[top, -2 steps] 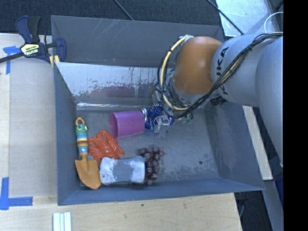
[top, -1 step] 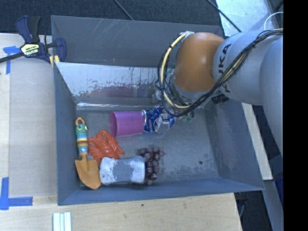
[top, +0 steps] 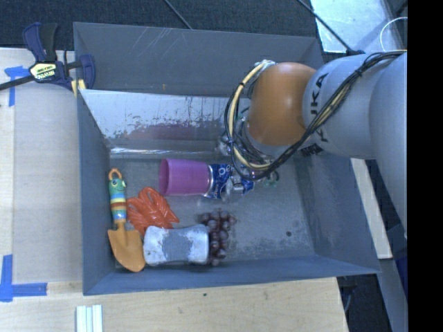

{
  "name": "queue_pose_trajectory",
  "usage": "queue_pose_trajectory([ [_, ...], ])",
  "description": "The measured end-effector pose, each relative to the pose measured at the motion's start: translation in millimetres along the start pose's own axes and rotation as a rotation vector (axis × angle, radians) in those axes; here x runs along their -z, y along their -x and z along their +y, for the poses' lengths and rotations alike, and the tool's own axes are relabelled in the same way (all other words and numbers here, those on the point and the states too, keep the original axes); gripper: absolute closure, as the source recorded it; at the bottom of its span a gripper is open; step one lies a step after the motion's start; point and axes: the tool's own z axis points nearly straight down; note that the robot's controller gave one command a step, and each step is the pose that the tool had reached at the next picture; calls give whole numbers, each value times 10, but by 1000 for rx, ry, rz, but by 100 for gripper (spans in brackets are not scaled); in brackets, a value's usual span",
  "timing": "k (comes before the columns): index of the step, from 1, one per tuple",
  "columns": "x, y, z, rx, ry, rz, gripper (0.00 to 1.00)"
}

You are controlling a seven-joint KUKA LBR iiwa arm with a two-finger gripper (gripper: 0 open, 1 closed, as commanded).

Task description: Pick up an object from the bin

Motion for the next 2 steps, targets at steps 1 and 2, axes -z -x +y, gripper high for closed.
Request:
queue_pose_trajectory([
  [1,1215,241,124,-82,2,-7,100],
  [2,1215,241,124,-82,2,-7,100],
])
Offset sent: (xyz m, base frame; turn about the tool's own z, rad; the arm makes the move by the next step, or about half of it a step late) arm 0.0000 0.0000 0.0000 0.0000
